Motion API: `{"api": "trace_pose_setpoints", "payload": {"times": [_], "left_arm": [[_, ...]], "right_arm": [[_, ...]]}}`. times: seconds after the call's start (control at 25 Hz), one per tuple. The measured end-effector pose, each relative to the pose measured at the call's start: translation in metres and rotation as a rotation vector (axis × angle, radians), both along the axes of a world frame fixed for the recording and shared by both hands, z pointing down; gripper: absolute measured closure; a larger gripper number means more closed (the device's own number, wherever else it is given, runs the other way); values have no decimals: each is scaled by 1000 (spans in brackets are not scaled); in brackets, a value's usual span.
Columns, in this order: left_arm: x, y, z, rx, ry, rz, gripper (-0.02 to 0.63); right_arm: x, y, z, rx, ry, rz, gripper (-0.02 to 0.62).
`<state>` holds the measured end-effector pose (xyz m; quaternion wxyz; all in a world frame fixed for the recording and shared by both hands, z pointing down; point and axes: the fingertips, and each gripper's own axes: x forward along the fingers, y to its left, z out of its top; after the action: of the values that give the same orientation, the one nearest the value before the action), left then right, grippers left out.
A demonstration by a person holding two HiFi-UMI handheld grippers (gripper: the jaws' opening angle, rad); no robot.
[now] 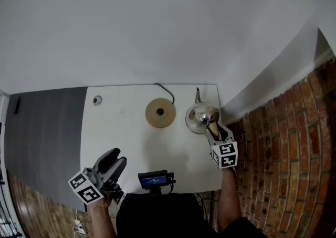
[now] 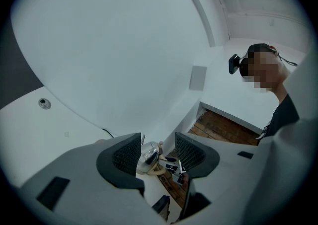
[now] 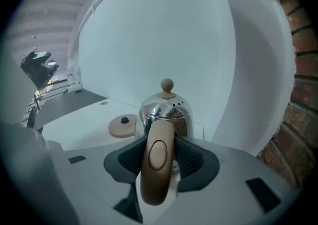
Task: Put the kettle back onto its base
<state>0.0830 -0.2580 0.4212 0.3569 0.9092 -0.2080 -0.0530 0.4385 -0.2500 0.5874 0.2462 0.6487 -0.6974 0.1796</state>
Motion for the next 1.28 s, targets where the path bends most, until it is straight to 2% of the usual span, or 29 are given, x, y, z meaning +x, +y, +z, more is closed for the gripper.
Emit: {"api": "trace_pose_setpoints", "payload": {"times": [0.08,0.16,0.52,1.0,1.28], "left_arm": [[2,0,-1,2,3,2,391],[5,0,-2,5,6,6,391],[3,-6,-4,5,3,-13,391],[10,-11,0,-7,5,-9,391],[12,-14,0,-7,14,-4,391]], "right_arm": [[2,-1,2,-81,46,-7,434],[3,-2,1,-114,58,-7,436],[2,-12,-18,90,-101,76,437],[-7,-19,-56,178,-100,47,437],[-32,-40,-74,209,-113,-35,439]]}}
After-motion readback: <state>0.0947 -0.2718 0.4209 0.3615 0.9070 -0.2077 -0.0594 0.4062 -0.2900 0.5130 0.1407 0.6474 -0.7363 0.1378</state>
